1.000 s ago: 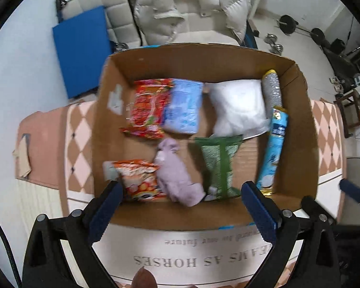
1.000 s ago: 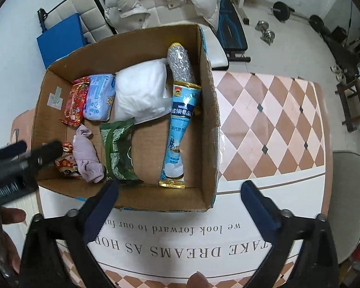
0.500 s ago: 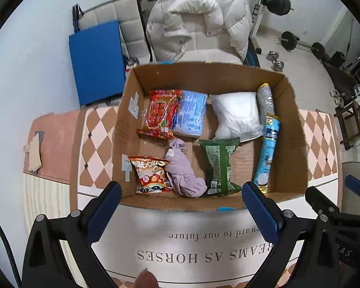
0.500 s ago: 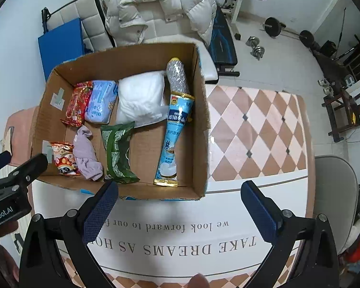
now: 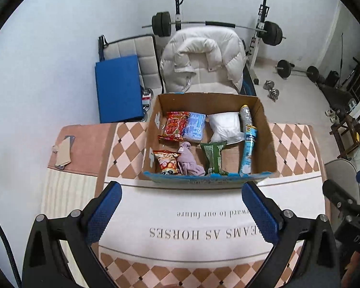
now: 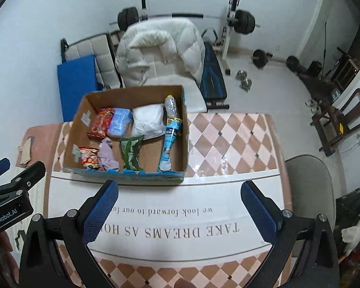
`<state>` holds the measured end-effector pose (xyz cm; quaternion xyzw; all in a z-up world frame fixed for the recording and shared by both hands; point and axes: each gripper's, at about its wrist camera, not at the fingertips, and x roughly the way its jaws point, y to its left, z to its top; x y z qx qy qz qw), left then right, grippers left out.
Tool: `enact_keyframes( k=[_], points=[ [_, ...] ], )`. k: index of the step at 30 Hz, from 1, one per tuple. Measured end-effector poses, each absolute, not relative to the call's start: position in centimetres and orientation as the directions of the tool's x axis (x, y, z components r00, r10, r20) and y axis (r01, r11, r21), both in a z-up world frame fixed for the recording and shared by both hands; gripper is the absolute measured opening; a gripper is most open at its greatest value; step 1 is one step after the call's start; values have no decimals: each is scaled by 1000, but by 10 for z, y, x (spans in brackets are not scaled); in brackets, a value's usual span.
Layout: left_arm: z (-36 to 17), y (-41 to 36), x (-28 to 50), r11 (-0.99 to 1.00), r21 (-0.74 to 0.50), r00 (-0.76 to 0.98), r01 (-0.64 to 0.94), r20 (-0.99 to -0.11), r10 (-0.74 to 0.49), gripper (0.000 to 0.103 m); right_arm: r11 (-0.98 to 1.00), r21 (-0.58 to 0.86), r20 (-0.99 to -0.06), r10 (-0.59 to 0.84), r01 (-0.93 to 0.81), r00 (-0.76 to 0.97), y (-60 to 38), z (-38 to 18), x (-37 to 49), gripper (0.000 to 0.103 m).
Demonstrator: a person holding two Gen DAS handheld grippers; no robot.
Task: Organize soft objects
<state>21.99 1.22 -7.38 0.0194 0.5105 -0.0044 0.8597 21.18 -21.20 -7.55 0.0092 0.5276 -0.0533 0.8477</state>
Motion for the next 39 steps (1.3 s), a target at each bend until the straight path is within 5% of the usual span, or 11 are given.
enact_keyframes(
  k=[17, 39],
  points=[
    [-3, 19, 128, 1000, -13, 520, 18, -854, -21, 102, 999, -43, -818, -53, 31, 572, -191, 36, 87, 103],
    [6, 16, 124, 1000, 21, 607, -15, -794, 26, 102, 994, -78, -786, -106, 72, 609, -207, 49, 87, 103]
  ],
)
